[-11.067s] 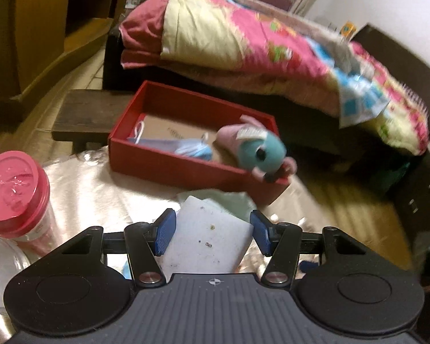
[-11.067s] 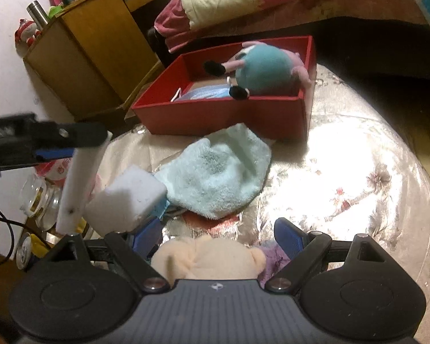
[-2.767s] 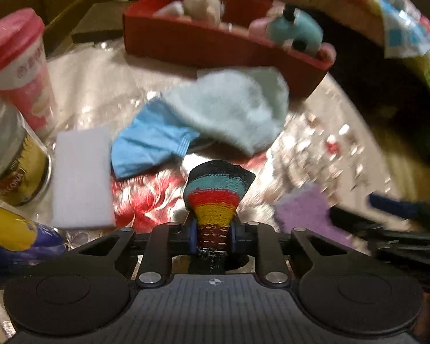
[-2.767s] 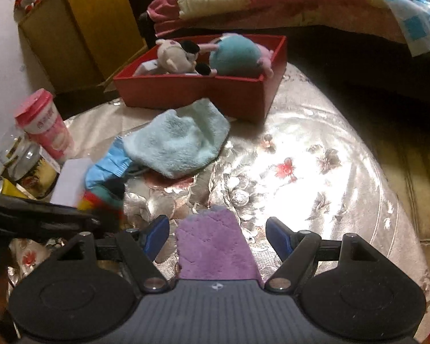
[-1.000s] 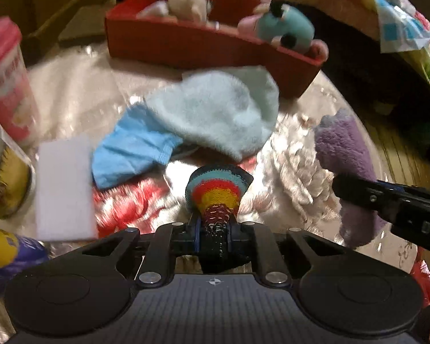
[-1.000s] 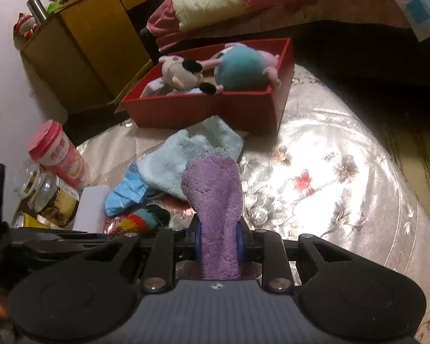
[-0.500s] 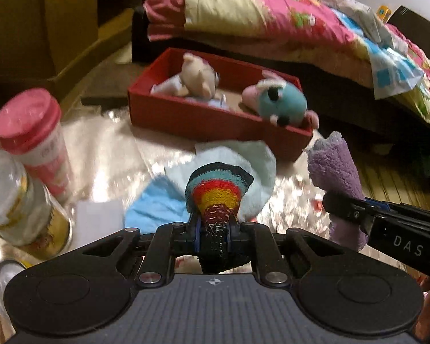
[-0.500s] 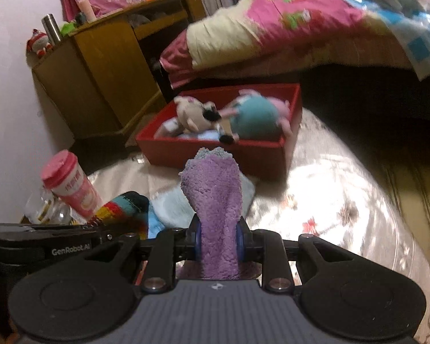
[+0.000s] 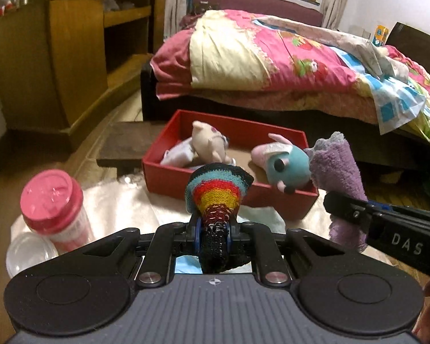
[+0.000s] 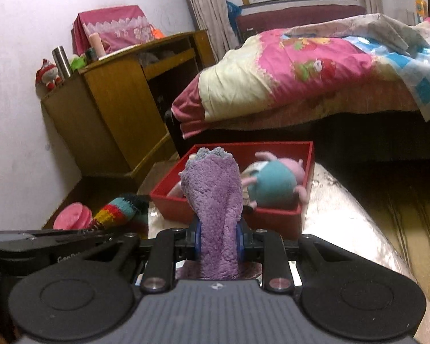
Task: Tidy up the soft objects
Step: 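Lift and carry both socks over the red box with both tools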
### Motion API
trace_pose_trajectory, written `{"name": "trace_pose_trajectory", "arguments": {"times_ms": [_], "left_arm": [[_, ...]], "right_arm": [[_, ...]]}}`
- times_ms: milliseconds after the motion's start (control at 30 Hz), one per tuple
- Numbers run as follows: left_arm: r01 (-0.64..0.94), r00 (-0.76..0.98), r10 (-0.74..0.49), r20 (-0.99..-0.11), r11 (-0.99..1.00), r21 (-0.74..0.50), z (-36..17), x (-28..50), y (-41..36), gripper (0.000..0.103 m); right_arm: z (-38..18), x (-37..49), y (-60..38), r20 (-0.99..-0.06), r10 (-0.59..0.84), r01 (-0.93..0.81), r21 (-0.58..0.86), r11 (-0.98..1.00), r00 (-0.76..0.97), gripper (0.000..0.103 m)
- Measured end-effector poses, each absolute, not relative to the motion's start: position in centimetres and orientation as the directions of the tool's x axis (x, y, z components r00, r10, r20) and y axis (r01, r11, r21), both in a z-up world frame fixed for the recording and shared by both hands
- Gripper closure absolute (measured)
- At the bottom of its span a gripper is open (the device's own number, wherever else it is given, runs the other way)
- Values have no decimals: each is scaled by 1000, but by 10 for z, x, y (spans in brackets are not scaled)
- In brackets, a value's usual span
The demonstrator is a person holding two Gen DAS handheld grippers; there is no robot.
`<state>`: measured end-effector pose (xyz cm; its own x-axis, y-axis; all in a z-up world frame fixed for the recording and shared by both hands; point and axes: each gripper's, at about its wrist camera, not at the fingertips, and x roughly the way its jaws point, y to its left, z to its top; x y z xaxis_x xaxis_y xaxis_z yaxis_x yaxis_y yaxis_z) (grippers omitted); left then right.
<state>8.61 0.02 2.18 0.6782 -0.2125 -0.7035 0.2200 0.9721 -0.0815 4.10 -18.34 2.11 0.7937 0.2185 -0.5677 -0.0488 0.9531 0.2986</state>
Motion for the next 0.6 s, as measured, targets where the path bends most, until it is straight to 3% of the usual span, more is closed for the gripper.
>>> {"name": "trace_pose_trajectory", "arguments": {"times_ms": [600], "left_arm": [[202, 740, -154, -655, 979, -2, 34, 104, -8, 90]], "right_arm": [[29, 61, -180, -529, 208, -66, 274, 960, 823, 103]]}}
